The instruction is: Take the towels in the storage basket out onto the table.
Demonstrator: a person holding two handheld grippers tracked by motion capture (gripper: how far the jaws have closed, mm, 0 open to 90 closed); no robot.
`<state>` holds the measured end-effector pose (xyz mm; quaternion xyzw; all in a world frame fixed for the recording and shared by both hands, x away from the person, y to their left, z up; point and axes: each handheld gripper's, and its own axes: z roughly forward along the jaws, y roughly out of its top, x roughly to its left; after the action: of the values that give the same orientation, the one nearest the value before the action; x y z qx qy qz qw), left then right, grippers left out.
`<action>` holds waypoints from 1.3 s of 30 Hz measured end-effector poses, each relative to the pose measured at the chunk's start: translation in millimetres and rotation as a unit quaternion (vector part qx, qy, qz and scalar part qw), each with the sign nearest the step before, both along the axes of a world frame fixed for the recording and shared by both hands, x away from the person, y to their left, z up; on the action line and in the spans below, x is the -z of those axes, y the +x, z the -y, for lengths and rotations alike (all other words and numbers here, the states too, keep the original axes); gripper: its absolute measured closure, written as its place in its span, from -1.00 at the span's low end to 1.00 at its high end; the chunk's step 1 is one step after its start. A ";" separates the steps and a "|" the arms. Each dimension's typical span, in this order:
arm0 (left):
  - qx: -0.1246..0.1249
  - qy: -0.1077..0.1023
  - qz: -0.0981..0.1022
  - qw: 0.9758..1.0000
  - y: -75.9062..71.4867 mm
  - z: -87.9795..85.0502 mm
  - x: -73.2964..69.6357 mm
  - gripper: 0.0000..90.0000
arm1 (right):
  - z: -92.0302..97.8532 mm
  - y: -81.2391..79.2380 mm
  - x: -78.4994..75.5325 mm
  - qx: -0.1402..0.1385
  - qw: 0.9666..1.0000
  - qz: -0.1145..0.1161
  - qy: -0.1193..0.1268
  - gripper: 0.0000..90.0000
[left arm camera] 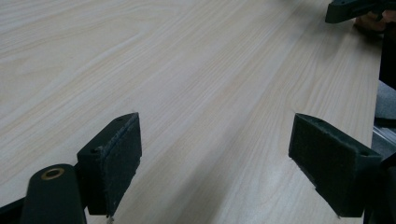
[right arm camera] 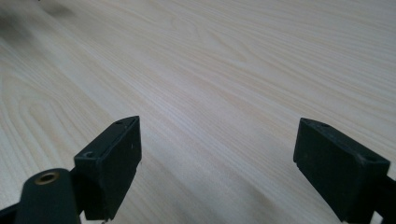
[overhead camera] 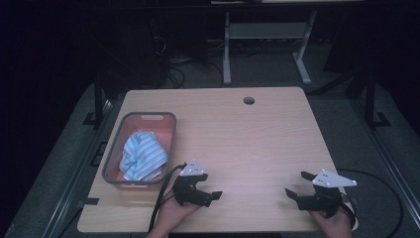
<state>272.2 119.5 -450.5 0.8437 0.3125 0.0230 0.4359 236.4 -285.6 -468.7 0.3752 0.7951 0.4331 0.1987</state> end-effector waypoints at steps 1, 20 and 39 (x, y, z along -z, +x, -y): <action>-0.002 -0.003 -0.002 1.000 0.3 0.7 -0.7 -0.63 | 0.0 0.3 -0.3 0.000 1.000 0.001 0.001 -0.67; 0.027 -0.103 -0.124 0.987 50.9 9.5 -47.7 -0.63 | 2.8 5.2 -6.3 0.002 1.000 0.011 0.017 -0.67; 0.021 -0.136 -0.126 0.982 83.0 -35.6 -105.4 -0.63 | -1.9 7.0 -9.7 -0.005 1.000 0.013 0.012 -0.67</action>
<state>355.2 155.1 -345.1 0.7788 0.3477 -0.1357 0.5041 243.4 -283.7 -459.0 0.3678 0.7890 0.4488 0.2021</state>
